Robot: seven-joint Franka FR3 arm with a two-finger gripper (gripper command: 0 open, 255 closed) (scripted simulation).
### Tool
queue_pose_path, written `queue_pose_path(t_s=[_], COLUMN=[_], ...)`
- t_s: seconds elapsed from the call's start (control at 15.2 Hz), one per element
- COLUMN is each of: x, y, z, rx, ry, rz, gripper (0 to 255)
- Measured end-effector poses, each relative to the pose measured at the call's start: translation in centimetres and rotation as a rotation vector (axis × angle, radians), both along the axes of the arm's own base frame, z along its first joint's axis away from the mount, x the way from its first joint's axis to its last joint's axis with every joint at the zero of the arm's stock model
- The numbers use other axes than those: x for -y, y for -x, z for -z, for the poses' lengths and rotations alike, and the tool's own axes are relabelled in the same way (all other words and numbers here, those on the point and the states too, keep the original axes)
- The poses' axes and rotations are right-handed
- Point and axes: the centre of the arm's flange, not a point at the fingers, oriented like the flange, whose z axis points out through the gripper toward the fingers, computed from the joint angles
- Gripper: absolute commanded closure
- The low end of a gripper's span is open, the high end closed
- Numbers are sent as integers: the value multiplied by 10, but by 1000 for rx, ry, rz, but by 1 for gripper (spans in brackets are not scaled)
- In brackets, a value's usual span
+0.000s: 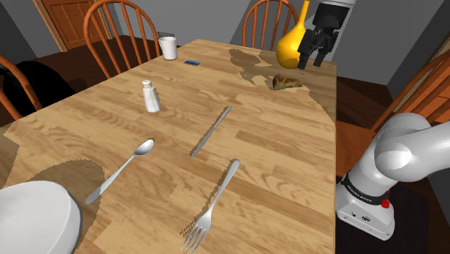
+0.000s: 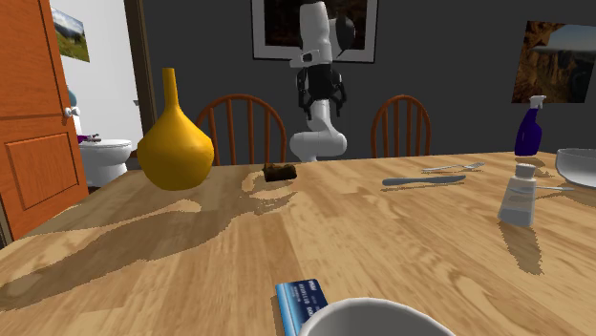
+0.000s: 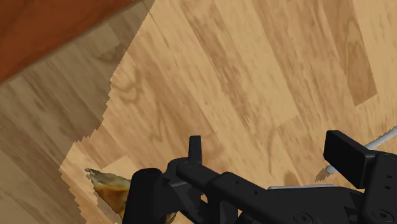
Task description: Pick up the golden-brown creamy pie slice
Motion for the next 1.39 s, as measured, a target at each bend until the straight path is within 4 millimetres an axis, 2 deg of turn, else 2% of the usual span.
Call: queue_pose_path(t_s=[0.13,0.4,0.79,0.92,1.19,1.39], x=[6,38,90,106,131,136], y=[-1,-15,-52,-70,-106,-112], z=[3,26,66,78,100,116], rx=[1,11,28,33,45,47], ry=[3,31,79,95,127,135], rz=[-20,-190,-484,-582,-777,-824], gripper=[0,0,0,0,0,0])
